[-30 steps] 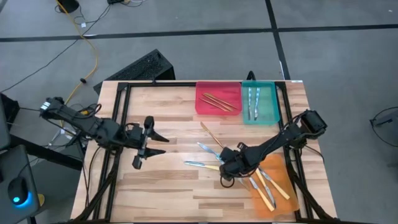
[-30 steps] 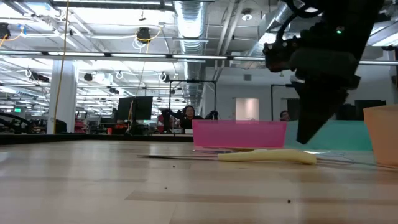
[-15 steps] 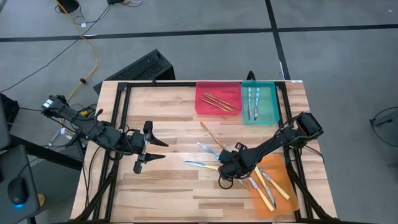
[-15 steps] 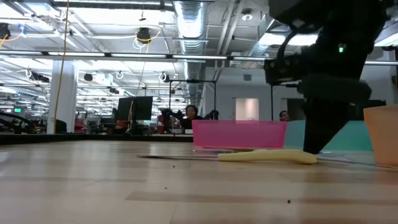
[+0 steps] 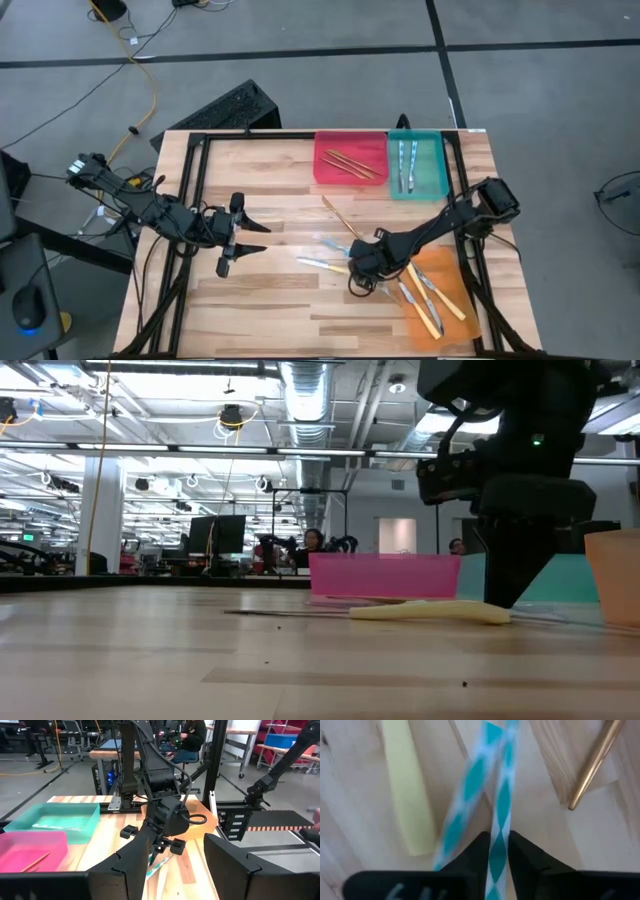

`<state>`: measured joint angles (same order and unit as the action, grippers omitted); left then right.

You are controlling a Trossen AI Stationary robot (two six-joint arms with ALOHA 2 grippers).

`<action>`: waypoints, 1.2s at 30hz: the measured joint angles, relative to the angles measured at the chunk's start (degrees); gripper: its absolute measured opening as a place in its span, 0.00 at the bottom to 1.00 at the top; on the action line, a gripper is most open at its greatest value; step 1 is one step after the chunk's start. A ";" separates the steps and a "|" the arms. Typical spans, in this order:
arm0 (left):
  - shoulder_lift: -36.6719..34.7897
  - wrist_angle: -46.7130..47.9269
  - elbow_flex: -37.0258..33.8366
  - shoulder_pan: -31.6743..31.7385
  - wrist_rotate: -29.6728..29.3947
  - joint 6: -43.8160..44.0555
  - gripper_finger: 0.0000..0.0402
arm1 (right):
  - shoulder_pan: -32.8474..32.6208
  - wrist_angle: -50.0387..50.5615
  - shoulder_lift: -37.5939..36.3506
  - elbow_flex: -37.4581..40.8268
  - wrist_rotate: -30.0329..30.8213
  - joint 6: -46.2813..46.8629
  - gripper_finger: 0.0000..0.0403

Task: Sort silverware by color (type)
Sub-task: Put the blue knife into the blue bin

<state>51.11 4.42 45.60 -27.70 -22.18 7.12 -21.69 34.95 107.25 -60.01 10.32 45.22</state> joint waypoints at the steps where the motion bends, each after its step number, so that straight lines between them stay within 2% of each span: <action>1: 0.00 0.01 0.00 0.00 0.00 0.02 0.43 | 0.17 -0.08 -0.01 0.00 -0.25 -0.52 0.18; 6: 0.00 0.37 0.00 0.00 0.02 1.05 0.43 | 0.42 -0.40 -0.12 0.02 -0.97 -0.88 0.08; 17: 0.00 1.23 0.00 0.00 0.05 0.90 0.43 | 0.04 1.43 -0.51 -2.54 1.36 -1.60 0.08; 24: 0.00 1.24 0.00 0.02 -1.91 0.68 0.43 | 0.15 2.22 -4.39 -2.36 3.90 -1.77 0.08; 36: 0.00 1.23 0.00 0.04 -2.52 0.64 0.43 | 0.13 3.75 -13.09 -2.54 4.30 -1.27 0.08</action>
<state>51.11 5.65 45.60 -27.66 -24.70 7.76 -21.56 38.70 94.16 -62.54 14.62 43.95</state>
